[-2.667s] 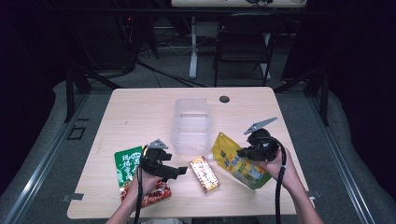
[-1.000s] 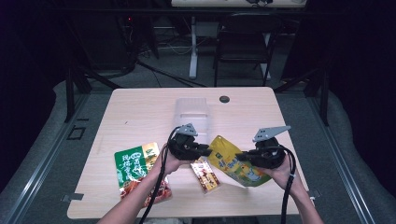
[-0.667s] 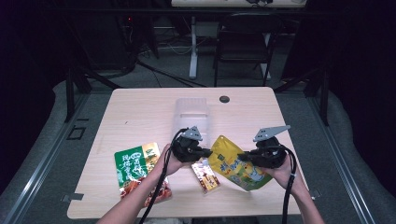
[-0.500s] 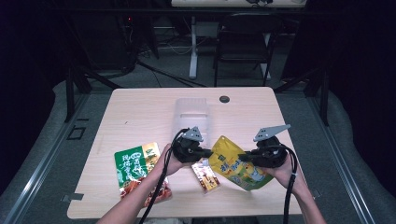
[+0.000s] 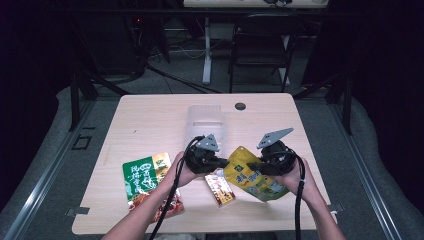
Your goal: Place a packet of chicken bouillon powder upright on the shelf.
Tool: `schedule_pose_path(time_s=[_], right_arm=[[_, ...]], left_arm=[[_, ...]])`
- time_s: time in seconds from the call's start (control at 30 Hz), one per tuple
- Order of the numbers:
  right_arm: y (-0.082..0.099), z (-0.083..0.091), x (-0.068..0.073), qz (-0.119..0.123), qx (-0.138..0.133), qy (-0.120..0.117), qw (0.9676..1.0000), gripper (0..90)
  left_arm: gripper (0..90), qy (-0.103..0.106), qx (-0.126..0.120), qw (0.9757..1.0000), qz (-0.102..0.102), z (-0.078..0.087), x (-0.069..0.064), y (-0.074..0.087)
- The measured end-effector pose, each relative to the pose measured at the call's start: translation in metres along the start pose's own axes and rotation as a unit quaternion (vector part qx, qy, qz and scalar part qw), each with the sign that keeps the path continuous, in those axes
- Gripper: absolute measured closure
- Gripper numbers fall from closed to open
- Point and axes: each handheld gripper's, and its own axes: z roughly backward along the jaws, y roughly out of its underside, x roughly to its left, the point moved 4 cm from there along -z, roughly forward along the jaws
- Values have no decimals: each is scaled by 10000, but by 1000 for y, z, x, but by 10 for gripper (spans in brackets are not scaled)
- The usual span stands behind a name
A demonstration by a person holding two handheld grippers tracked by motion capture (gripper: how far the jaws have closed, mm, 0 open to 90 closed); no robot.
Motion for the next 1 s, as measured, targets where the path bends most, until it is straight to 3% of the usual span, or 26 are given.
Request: schedule_pose_path(time_s=[0.13,0.17,0.23,0.3,0.33,0.4,0.53,0.67,0.8,1.0], right_arm=[[1,1,2,19,-51,-43,10000,900],[1,2,3,-5,-115,-45,9999,900],[1,4,3,26,-142,-38,9999,900],[-1,8,4,41,-275,-7,9996,900],[-1,8,4,41,-275,-7,9996,900],[-3,11,5,70,-363,16,9993,900],[-7,20,5,-2,-701,2,9975,900],[-10,22,4,-64,-925,-6,9957,900],[-12,23,4,-143,-1077,-20,9941,900],[-17,24,3,-303,-1445,-123,9890,900]], left_arm=[[895,92,-87,9999,72,2,1,0],[843,143,-259,9994,192,4,2,-1],[810,190,-341,9989,250,6,3,-1],[672,194,-416,9983,360,8,5,-1],[672,210,-403,9982,379,9,6,0],[541,136,-459,9976,500,12,8,1],[382,21,-632,9955,703,19,13,5],[348,24,-712,9938,850,23,16,13],[337,54,-911,9905,1030,28,19,20],[363,123,-1124,9856,1258,28,22,32]])
